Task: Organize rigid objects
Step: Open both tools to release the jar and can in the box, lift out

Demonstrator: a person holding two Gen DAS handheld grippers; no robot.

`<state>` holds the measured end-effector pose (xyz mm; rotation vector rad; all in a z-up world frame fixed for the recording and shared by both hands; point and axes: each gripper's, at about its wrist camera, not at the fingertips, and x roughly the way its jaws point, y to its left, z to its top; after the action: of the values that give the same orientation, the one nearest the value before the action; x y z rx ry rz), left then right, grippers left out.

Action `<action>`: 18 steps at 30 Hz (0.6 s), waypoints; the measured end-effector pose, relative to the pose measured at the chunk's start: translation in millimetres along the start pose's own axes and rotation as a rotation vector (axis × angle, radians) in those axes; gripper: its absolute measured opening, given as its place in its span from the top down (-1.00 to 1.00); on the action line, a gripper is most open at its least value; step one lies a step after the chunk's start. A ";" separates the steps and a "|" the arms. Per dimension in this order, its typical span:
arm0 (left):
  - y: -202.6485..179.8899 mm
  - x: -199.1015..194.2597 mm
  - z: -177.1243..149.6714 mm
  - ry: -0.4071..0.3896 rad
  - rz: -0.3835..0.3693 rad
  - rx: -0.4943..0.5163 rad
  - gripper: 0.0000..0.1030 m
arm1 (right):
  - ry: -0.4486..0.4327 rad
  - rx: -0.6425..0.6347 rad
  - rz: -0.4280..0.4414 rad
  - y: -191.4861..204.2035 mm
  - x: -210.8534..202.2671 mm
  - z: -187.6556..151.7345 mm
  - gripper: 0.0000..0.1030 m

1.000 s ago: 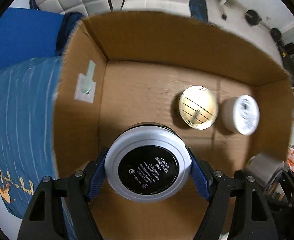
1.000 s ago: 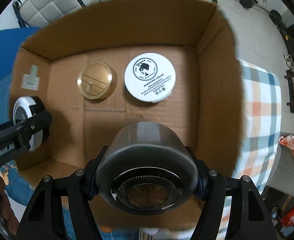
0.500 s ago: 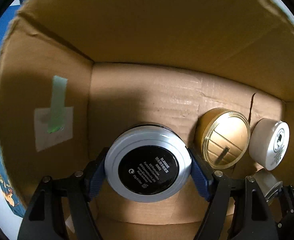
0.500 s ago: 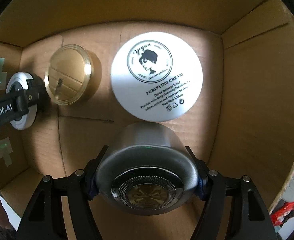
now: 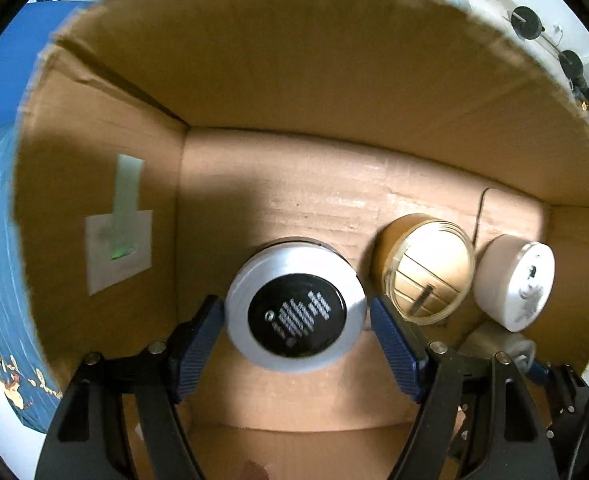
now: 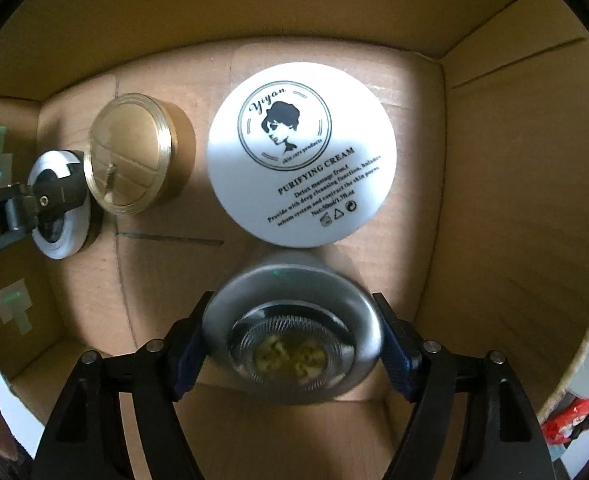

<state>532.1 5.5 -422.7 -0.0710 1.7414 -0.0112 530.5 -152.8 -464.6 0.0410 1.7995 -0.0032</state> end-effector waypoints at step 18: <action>-6.4 -93.8 -98.3 -0.195 -0.041 0.033 -0.96 | -0.178 -0.014 0.034 18.4 -71.6 -81.5 -1.00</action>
<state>451.5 0.9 -313.3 -0.0808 1.5440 -0.0612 467.9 -134.3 -376.0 0.0601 1.6205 0.0292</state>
